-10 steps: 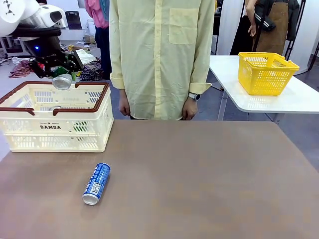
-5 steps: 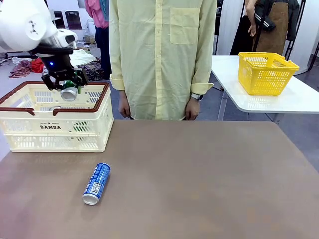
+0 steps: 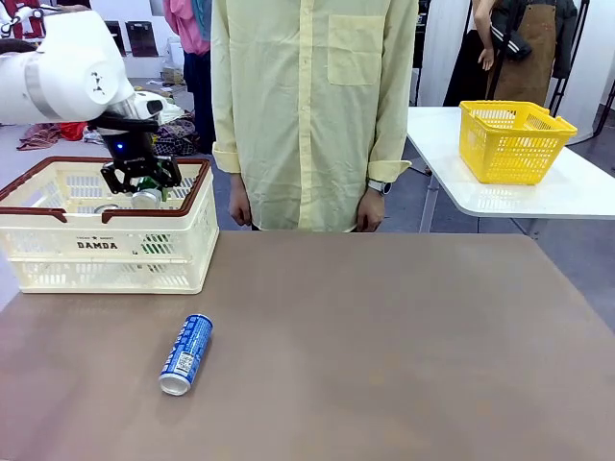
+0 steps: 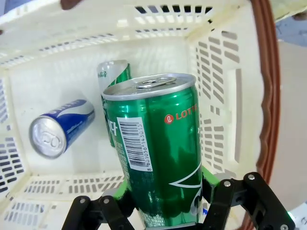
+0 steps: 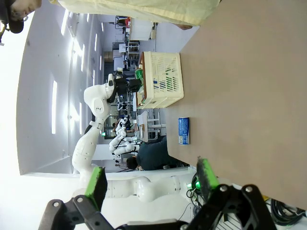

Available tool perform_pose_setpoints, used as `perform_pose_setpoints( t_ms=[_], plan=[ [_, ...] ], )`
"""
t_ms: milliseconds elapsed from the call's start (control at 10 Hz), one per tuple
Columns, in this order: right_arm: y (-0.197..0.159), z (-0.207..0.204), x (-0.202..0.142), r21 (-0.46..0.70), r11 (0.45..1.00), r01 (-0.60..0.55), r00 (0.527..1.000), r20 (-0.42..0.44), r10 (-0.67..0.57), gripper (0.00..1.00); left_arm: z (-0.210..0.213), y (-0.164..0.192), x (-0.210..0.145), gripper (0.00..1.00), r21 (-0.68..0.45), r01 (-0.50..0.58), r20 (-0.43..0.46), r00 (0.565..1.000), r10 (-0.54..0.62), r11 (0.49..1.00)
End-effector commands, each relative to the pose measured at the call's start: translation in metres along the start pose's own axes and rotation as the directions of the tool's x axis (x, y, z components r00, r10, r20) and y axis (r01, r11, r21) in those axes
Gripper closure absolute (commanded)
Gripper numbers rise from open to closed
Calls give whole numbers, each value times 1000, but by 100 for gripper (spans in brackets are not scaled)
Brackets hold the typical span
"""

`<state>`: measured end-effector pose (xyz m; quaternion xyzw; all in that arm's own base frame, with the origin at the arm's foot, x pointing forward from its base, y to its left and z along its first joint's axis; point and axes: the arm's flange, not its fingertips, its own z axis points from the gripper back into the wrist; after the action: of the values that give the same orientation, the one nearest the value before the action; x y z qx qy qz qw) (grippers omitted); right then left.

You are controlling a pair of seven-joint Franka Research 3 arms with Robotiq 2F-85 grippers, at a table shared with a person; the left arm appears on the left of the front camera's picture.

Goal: Place the drinks into the Shopping basket.
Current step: Pick up one drink and place it into the Shopping basket.

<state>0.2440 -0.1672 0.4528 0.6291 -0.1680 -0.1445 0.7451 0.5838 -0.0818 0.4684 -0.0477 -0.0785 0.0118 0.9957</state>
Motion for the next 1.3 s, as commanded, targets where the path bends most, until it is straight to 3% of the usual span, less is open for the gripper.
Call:
perform_pose_setpoints(
  t_ms=[0,800,900,1000,1100,1200],
  plan=[
    [6,-1,2,21,1000,13,1000,8,-13,0,-1,-1,11,100,35,7,-30,1000,-6,999],
    [6,-1,2,21,1000,13,1000,8,-13,0,-52,0,26,100,57,18,-158,987,-9,998],
    [6,-1,2,21,1000,13,1000,8,-13,0,-56,-1,29,78,54,22,-171,985,-12,998],
    [6,-1,2,21,1000,13,1000,8,-13,0,-61,-3,30,26,60,28,-184,983,-16,998],
    [6,-1,2,21,1000,13,1000,8,-13,0,-62,-4,31,0,60,31,-189,982,-19,998],
    [6,-1,2,21,1000,13,1000,8,-13,0,-62,-5,31,0,59,35,-191,981,-23,998]
  ],
)
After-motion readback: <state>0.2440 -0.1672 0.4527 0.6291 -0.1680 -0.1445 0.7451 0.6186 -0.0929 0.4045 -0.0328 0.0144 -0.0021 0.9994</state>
